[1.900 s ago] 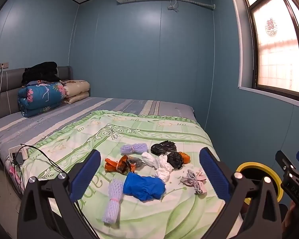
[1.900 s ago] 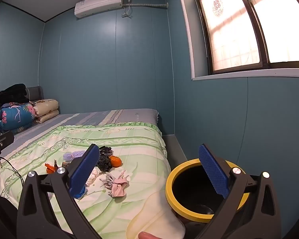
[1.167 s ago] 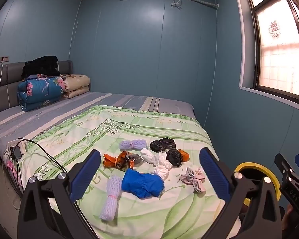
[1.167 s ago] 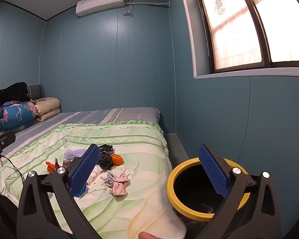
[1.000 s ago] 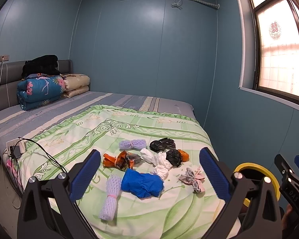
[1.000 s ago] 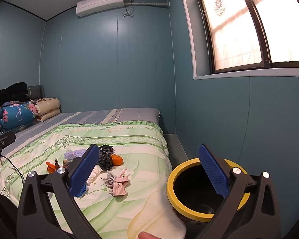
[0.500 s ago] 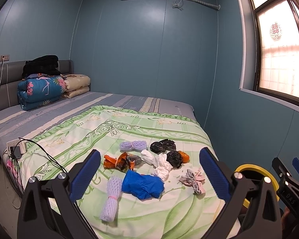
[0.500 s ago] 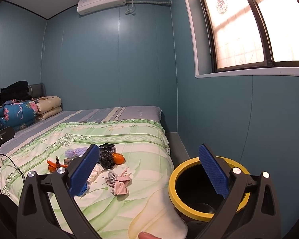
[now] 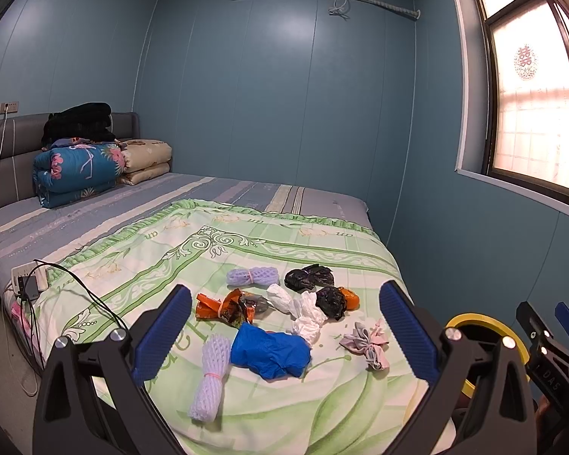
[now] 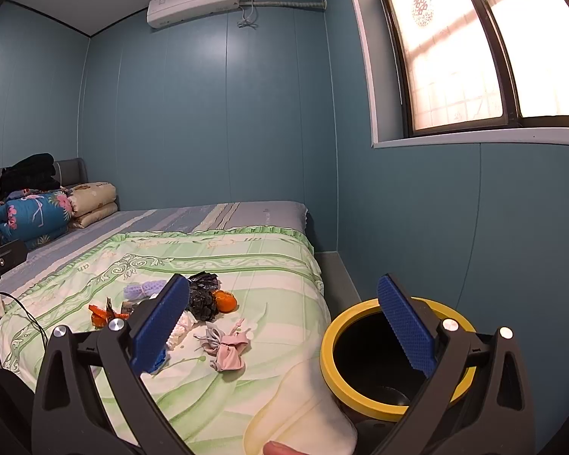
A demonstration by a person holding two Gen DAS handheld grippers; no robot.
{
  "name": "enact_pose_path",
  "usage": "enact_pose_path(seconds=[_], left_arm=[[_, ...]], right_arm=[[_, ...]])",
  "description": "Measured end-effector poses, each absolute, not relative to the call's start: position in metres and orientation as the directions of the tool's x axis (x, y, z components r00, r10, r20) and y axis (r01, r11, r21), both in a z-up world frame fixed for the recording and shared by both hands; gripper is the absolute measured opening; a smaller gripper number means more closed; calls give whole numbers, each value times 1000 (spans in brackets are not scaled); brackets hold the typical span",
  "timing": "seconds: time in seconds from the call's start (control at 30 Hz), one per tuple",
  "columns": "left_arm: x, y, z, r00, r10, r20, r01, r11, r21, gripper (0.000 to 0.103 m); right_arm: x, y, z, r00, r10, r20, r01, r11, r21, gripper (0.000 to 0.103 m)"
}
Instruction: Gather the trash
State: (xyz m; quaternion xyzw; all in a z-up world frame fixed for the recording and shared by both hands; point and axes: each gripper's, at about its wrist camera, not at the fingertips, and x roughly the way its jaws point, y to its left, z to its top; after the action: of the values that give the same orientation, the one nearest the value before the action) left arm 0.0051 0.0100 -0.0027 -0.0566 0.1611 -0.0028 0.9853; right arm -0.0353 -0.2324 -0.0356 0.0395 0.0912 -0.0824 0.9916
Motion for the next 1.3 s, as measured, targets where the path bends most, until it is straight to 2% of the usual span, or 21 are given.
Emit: enact_pose_path(seconds=[1.3], left_arm=[[5,12,-6,946,-28,-323,-13,992,-126,96]], right_arm=[[-32,-232,-41,969,-138,-203,155,986,68,95]])
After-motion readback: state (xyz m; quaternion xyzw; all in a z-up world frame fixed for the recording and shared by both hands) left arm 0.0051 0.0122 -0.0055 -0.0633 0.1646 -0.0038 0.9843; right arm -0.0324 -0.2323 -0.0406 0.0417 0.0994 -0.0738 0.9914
